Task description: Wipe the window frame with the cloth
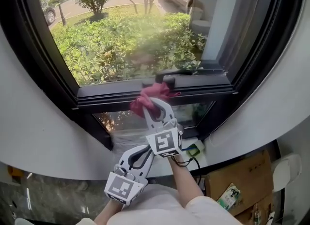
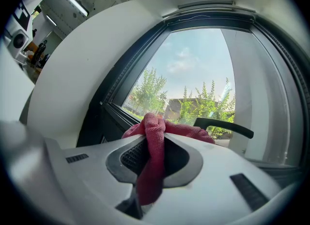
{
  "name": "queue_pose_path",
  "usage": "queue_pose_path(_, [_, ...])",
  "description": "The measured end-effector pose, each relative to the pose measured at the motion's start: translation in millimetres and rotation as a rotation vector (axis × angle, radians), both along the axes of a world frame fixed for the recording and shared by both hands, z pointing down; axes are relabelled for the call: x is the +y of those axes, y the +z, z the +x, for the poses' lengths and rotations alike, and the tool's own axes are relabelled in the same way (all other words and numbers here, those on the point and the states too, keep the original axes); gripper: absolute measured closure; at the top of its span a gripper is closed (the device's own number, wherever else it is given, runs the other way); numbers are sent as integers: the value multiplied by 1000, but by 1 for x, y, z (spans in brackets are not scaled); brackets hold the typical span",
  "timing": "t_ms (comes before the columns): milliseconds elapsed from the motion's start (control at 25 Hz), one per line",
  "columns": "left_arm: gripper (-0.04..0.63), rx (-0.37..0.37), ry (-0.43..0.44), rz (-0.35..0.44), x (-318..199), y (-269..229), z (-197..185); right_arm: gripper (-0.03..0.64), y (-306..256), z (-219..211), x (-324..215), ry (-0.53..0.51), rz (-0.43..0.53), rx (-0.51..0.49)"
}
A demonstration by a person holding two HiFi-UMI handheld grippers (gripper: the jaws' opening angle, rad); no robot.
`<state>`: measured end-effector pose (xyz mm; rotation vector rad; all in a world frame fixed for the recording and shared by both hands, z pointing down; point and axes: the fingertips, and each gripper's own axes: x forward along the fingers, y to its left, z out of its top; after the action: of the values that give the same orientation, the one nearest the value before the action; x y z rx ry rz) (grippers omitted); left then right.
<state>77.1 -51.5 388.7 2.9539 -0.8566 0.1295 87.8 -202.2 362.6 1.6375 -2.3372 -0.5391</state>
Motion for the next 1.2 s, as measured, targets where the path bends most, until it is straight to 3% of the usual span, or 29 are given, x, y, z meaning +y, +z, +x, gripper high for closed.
queue_pose_path(1200, [554,20,171,44,4,-4,32,545,-1,49,5,115,-3,-40])
